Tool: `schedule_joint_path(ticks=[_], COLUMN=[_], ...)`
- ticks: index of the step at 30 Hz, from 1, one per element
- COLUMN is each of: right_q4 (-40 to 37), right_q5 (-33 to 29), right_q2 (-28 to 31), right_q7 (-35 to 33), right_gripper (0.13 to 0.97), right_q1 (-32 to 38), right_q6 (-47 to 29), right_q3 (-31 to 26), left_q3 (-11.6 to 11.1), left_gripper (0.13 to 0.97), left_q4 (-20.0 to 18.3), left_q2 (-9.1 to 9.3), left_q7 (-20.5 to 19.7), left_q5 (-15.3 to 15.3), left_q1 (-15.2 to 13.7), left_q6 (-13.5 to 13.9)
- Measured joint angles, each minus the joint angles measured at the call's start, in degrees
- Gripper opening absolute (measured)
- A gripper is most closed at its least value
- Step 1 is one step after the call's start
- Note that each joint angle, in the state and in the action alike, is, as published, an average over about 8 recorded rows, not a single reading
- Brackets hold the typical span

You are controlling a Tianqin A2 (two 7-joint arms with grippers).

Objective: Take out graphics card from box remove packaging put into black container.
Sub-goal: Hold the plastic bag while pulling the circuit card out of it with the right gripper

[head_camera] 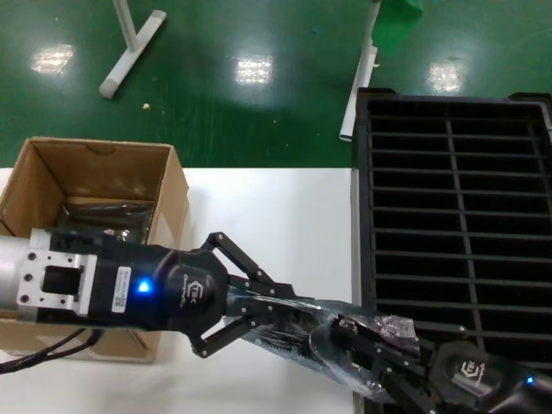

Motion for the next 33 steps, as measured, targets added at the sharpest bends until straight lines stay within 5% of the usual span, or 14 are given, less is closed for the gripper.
schedule_joint_path(ticks=[33], right_q4=[0.7], right_q5=[-0.1], right_q2=[1.4], right_q7=[1.7], right_gripper=[0.219], right_q1=[0.0], right_q6=[-0.4], right_q3=[-0.7], left_q3=[-0.2], left_gripper=[0.142], left_q4=[2.2], left_q2=[-0.14], left_q7=[1.6], left_q5=[0.6], left_q1=[-0.3], left_q6=[0.4])
